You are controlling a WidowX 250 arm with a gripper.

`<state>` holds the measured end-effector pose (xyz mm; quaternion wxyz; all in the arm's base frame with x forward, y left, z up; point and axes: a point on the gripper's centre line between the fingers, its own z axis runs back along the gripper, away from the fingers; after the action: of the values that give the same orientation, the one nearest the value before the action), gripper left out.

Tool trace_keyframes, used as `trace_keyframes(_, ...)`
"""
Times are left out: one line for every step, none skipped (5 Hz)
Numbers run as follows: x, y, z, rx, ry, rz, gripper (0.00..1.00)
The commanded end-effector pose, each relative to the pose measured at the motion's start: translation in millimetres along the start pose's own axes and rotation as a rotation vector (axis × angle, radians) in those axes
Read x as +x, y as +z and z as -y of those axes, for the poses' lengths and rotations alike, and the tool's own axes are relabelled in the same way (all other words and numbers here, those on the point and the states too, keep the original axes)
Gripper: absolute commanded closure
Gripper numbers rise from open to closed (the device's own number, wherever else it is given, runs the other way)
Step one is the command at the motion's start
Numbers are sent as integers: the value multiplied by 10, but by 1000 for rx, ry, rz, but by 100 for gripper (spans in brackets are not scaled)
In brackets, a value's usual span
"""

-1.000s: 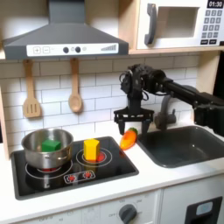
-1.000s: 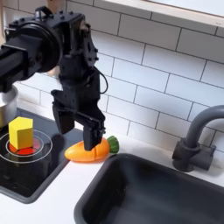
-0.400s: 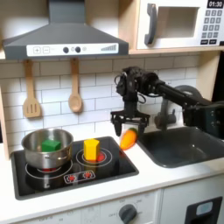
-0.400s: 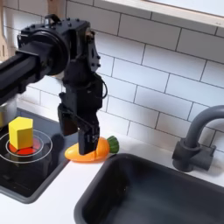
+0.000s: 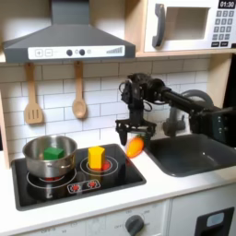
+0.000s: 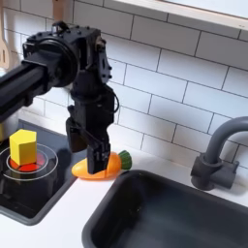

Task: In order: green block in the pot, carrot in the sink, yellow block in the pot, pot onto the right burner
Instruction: 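Put the carrot in the sink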

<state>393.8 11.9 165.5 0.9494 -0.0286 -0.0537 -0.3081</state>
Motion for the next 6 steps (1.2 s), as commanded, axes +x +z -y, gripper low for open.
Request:
trace_keyframes(142, -50, 31, 28, -19, 12, 0)
trace_keyframes(220, -66, 71, 32, -40, 14, 0)
trace_keyframes(225, -90, 60, 34, -35, 9, 0)
trace_keyframes(227, -194, 79, 31, -42, -2, 0)
trace_keyframes(217, -209, 39, 51, -32, 4, 0)
trace_keyframes(205, -270, 34, 64, -24, 1, 0)
